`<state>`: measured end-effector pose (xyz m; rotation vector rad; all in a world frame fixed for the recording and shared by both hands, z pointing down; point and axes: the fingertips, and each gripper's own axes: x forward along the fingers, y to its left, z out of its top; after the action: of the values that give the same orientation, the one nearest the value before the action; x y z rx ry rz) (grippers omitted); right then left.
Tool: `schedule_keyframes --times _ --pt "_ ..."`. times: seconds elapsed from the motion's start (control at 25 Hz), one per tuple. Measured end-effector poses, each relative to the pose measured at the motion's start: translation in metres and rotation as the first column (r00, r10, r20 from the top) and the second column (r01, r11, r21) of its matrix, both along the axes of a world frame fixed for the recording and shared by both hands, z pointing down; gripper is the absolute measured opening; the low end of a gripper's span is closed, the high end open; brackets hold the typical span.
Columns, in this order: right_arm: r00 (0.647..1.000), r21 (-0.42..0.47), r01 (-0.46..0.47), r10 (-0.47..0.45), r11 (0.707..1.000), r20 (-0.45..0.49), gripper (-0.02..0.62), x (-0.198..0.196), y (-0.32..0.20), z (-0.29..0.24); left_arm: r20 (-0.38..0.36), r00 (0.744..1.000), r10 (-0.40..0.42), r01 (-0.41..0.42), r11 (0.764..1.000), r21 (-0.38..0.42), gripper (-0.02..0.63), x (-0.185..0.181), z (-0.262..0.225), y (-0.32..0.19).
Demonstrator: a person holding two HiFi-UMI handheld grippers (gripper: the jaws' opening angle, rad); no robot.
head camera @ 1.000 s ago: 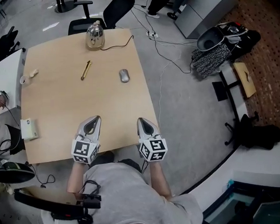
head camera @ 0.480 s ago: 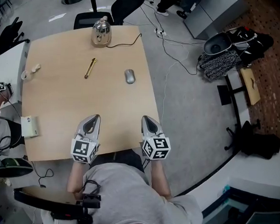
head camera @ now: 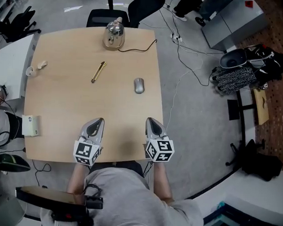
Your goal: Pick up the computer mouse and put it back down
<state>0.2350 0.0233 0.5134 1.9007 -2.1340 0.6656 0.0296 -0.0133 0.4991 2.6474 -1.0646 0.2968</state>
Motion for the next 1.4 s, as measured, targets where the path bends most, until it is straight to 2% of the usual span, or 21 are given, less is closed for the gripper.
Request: schedule_keyframes --times 0.68,1.4 --pt "0.996 -0.110 0.086 -0.087 0.990 -0.008 0.006 0.039 -0.094 0.060 0.049 0.995 -0.084 0.089 0.990 -0.110 0.020 0.026 0.053 -0.051" --pt "0.988 -0.215 0.140 -0.150 0.967 -0.031 0.008 0.056 -0.189 0.114 0.076 0.982 -0.171 0.183 0.962 -0.202 0.020 0.017 0.086 -0.057"
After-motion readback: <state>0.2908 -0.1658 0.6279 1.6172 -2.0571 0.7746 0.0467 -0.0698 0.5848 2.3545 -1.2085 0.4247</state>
